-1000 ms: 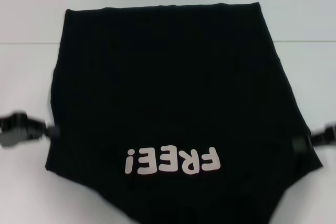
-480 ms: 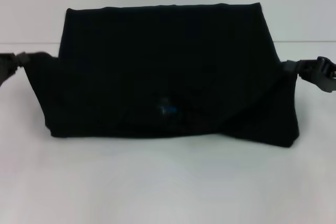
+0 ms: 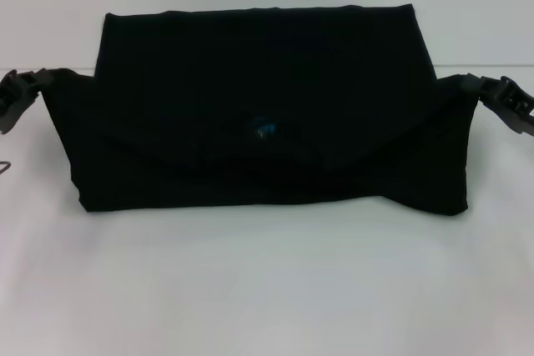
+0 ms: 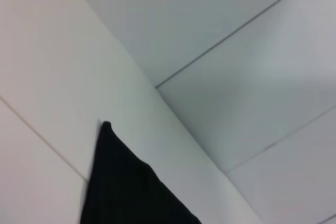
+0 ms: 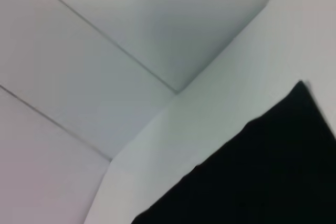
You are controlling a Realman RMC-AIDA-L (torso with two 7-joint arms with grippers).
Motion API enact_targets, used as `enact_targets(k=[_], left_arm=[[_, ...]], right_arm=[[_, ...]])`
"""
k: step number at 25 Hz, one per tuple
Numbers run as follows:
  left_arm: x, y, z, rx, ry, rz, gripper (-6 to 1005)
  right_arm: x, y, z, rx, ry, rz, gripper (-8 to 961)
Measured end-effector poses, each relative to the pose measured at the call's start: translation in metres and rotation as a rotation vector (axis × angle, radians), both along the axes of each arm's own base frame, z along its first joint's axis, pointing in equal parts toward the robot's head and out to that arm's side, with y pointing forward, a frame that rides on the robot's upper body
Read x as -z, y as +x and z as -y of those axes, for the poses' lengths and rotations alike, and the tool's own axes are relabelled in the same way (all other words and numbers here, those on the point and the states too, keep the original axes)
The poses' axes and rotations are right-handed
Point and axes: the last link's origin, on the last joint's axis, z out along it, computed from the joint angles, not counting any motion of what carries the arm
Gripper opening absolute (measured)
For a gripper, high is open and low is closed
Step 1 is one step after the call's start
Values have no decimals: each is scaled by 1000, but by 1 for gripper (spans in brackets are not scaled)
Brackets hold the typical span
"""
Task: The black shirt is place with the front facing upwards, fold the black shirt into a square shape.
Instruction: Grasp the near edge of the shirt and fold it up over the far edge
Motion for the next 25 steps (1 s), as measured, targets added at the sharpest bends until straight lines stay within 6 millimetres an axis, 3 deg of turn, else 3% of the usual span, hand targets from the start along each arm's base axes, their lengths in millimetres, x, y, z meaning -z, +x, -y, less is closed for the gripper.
enact_targets(k=[9, 25], left_arm=[[4, 10, -16, 5, 30, -42, 79], [17, 22, -37, -6, 57, -191, 84]], right_arm=[[-2, -15, -18, -21, 92, 34, 50], [1, -36, -54, -37, 153, 300, 67]])
